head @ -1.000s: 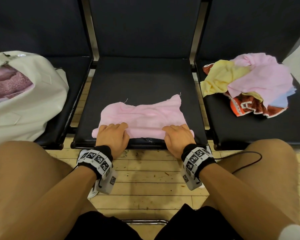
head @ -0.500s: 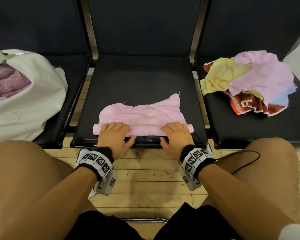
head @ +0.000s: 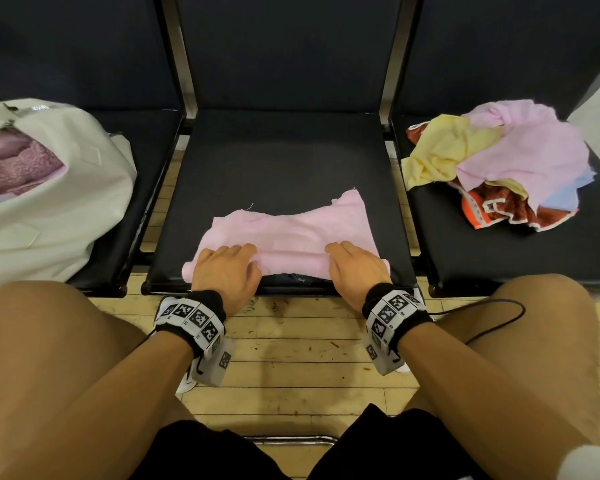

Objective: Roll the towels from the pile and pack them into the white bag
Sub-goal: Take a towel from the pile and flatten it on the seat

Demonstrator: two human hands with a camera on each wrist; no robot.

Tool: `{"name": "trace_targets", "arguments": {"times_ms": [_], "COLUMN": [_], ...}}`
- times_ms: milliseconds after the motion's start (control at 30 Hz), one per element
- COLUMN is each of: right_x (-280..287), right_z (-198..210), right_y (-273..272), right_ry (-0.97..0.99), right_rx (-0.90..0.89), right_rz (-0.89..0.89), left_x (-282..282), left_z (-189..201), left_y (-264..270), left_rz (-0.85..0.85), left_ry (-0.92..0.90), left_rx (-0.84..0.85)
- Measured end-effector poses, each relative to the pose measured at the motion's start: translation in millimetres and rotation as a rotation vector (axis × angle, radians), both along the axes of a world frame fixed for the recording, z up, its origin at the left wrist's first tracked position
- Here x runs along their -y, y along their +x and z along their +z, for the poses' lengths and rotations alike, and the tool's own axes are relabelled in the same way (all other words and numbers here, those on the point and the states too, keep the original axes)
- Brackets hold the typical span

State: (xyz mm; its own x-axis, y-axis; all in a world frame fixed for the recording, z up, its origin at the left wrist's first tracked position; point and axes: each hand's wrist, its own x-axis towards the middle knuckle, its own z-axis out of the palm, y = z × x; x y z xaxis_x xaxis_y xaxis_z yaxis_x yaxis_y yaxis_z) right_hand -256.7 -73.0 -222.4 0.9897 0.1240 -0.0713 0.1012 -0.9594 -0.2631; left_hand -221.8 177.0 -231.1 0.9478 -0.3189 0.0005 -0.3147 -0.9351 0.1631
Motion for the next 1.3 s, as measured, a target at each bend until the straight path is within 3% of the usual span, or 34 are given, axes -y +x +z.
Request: {"name": "trace_targets", "arguments": {"times_ms": [167, 567, 833, 933, 1067, 1300], "right_x": [4, 1, 2, 3, 2, -5], "right_z": [-8, -11, 10, 6, -6, -5], "right_y": [1, -3, -3, -3, 0, -9], "right_ry": [-0.01, -0.033, -0.097, -0.019, -0.007, 0.032], "right_rx": [0.203, 0.104, -0.011, 0.055, 0.212, 0.146], "right_rz": [0.051, 0.056, 0.021, -0.017, 0.025, 0.065], "left_x": [-3, -3, -1, -2, -1, 2], "left_z": [-3, -2, 2, 2, 0, -1], "left_y": [1, 2, 1, 1, 0, -6], "left_rz": [-0.003, -0.012, 0.007, 0.027, -0.004, -0.054], "left_ry": [-0.062, -0.012, 0.003, -0.004, -0.043, -0.022], "left_rx": [0.14, 0.027, -0.021, -0.017, 0.137, 0.074]}}
